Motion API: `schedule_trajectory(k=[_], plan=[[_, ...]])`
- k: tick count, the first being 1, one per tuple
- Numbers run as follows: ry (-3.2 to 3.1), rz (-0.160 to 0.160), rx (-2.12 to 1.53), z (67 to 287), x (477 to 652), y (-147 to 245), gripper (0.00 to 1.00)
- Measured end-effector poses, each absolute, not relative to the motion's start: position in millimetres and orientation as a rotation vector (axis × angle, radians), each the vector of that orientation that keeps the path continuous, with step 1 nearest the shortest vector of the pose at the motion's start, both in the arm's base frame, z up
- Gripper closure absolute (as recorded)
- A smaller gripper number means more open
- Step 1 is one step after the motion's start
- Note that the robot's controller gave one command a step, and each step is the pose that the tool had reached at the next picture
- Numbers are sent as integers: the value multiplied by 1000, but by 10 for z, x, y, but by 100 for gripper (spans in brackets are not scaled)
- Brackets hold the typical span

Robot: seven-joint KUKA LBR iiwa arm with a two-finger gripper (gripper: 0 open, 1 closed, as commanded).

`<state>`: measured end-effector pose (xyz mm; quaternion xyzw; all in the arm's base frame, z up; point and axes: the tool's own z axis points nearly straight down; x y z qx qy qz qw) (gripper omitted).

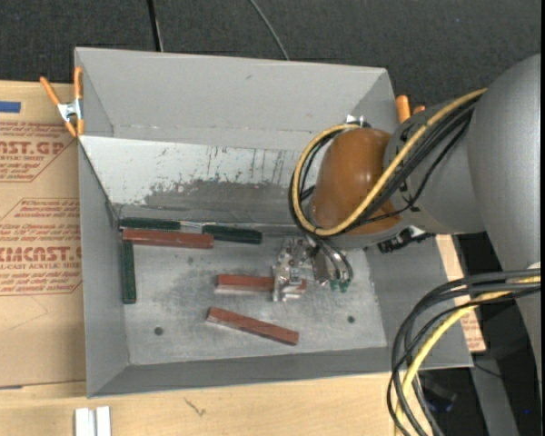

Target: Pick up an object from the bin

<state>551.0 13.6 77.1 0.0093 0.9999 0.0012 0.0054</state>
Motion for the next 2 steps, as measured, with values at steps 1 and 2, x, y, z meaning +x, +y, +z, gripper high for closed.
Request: schedule_trajectory(k=[1, 2], plan=[[3136, 0, -47, 1189, 5527, 99, 100], [3133, 0, -202, 2422, 5169, -266, 100]])
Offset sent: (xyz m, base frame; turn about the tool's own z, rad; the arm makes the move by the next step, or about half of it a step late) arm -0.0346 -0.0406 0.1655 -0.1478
